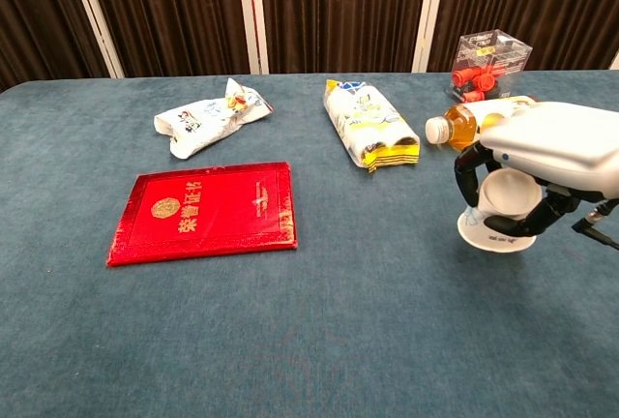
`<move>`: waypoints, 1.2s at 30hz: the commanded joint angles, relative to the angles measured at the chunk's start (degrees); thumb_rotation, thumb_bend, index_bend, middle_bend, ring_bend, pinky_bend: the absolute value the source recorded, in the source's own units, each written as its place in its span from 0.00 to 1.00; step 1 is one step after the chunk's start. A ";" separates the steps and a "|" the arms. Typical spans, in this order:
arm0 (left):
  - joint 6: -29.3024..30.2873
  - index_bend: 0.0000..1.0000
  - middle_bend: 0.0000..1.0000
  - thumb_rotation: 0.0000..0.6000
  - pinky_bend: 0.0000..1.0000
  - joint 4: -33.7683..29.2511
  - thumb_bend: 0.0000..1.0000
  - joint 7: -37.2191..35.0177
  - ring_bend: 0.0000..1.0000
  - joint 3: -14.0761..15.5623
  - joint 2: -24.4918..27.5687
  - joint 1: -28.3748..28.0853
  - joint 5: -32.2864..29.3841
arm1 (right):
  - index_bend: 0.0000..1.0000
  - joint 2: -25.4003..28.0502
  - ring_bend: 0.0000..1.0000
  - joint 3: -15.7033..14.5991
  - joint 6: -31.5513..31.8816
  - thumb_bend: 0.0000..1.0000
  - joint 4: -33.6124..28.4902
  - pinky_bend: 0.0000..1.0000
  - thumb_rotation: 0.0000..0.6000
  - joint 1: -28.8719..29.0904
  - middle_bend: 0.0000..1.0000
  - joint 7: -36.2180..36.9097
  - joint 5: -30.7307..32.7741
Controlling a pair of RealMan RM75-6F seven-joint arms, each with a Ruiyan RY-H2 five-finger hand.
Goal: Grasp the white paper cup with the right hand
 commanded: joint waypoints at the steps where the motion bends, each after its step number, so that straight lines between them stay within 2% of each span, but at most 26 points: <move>1: -0.03 0.00 0.00 1.00 0.02 -0.02 0.00 -0.10 0.00 -0.01 0.02 0.00 -0.04 | 0.54 -0.45 0.46 -0.23 -0.23 0.39 0.73 0.52 1.00 0.00 0.42 0.39 1.10; 2: -0.07 0.00 0.00 1.00 0.02 0.02 0.00 -0.10 0.00 -0.03 0.03 -0.02 -0.11 | 0.48 -0.56 0.45 -0.34 -0.20 0.39 1.00 0.49 1.00 -0.01 0.42 0.48 1.25; 3: -0.15 0.00 0.00 1.00 0.02 0.03 0.00 -0.09 0.00 -0.04 0.03 -0.04 -0.19 | 0.33 -0.68 0.40 -0.46 -0.14 0.39 1.23 0.44 1.00 -0.03 0.39 0.56 1.35; 4: -0.24 0.00 0.00 1.00 0.02 0.01 0.00 -0.08 0.00 -0.04 0.02 -0.06 -0.26 | 0.23 -0.76 0.37 -0.62 -0.14 0.39 1.45 0.42 1.00 -0.06 0.36 0.42 1.60; 5: -0.30 0.00 0.00 1.00 0.02 -0.03 0.00 -0.07 0.00 -0.03 0.03 -0.08 -0.28 | 0.11 -0.84 0.30 -0.72 -0.12 0.39 1.59 0.38 1.00 -0.07 0.29 0.05 1.94; 6: -0.29 0.00 0.00 1.00 0.02 -0.04 0.00 -0.02 0.00 -0.02 0.03 -0.09 -0.23 | 0.03 -0.92 0.24 -0.81 -0.09 0.39 1.65 0.35 1.00 -0.08 0.21 -0.49 2.40; 7: -0.25 0.00 0.00 1.00 0.02 -0.01 0.00 0.08 0.00 0.00 0.01 -0.10 -0.12 | 0.00 -1.04 0.20 -0.79 0.12 0.39 1.53 0.34 1.00 -0.13 0.16 -1.02 2.96; 9: -0.18 0.00 0.00 1.00 0.02 -0.01 0.00 0.23 0.00 0.04 -0.03 -0.10 0.03 | 0.00 -1.29 0.14 -0.60 0.71 0.39 0.98 0.32 1.00 -0.32 0.06 -1.56 3.90; 12: -0.12 0.00 0.00 1.00 0.02 -0.04 0.00 0.27 0.00 0.08 -0.06 -0.06 0.06 | 0.00 -1.21 0.12 -0.42 2.37 0.39 -0.15 0.31 1.00 -0.73 0.01 -2.38 4.30; 18: 0.00 0.00 0.00 1.00 0.02 -0.03 0.00 0.03 0.00 0.08 0.00 -0.01 0.13 | 0.00 2.25 0.09 -1.14 5.73 0.39 -3.17 0.29 1.00 -2.42 0.00 -2.67 3.34; 24: 0.22 0.00 0.00 1.00 0.02 0.03 0.00 -0.11 0.00 0.15 0.01 0.04 0.46 | 0.00 7.78 0.07 -3.27 11.07 0.39 -5.46 0.27 1.00 -6.43 0.00 0.90 -0.14; 29: 0.67 0.00 0.00 1.00 0.02 -0.01 0.00 -0.23 0.00 0.26 -0.03 0.15 1.04 | 0.00 13.16 0.05 -5.73 19.30 0.39 -5.51 0.24 1.00 -12.35 0.00 6.83 -4.73; 36: 1.94 0.00 0.00 1.00 0.02 0.47 0.00 -1.03 0.00 0.38 -0.52 0.38 2.56 | 0.00 16.74 0.00 -8.43 28.95 0.39 -4.11 0.18 1.00 -20.80 0.00 16.21 -7.04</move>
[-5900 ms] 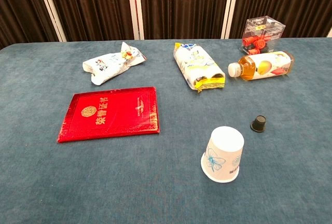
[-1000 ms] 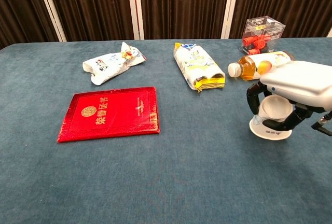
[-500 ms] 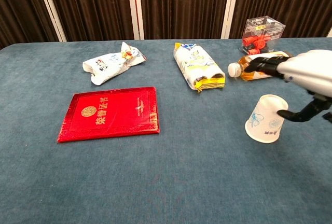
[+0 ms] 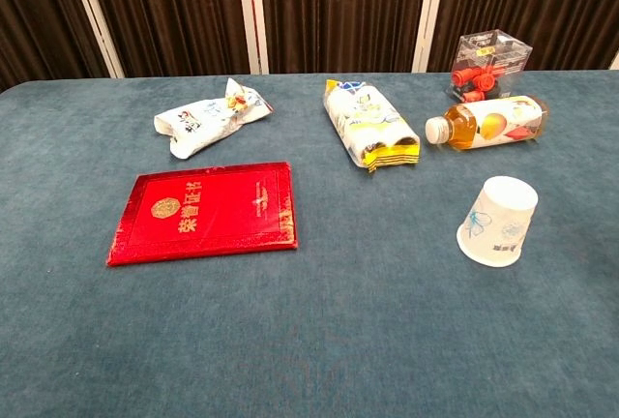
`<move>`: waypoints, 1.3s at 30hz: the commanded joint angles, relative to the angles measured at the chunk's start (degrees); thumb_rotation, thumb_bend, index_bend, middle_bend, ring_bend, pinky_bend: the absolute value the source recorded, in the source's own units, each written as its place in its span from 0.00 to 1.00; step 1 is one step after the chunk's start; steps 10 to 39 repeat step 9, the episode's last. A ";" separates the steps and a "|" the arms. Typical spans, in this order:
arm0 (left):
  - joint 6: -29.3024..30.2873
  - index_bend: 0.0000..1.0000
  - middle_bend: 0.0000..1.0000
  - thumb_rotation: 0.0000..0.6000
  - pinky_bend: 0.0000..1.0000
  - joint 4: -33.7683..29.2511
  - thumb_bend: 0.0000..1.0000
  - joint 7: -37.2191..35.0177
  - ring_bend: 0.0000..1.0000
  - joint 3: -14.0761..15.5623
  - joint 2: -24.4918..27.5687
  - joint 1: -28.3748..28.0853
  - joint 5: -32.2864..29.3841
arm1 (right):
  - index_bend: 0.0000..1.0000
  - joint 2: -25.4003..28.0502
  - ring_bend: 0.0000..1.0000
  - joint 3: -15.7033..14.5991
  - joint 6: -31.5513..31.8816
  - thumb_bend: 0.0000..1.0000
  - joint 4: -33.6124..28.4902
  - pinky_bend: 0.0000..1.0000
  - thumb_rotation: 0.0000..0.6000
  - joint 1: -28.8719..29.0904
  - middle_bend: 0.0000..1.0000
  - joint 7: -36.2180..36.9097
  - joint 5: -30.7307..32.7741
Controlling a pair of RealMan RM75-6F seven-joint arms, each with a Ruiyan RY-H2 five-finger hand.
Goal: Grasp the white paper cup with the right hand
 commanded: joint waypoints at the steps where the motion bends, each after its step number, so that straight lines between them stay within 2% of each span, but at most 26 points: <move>1: 0.51 0.00 0.00 1.00 0.02 0.34 0.00 -0.44 0.00 0.03 -0.28 0.09 0.62 | 0.00 2.26 0.00 -2.13 5.37 0.39 1.10 0.17 1.00 -5.42 0.00 5.33 -1.56; 9: 1.86 0.00 0.00 1.00 0.02 1.60 0.00 -0.60 0.00 0.04 -0.89 0.17 2.30 | 0.00 2.40 0.00 -3.50 11.14 0.39 4.23 0.15 1.00 -11.00 0.00 8.23 -4.22; 39: 1.86 0.00 0.00 1.00 0.02 1.60 0.00 -0.60 0.00 0.04 -0.89 0.17 2.30 | 0.00 2.40 0.00 -3.50 11.14 0.39 4.23 0.15 1.00 -11.00 0.00 8.23 -4.22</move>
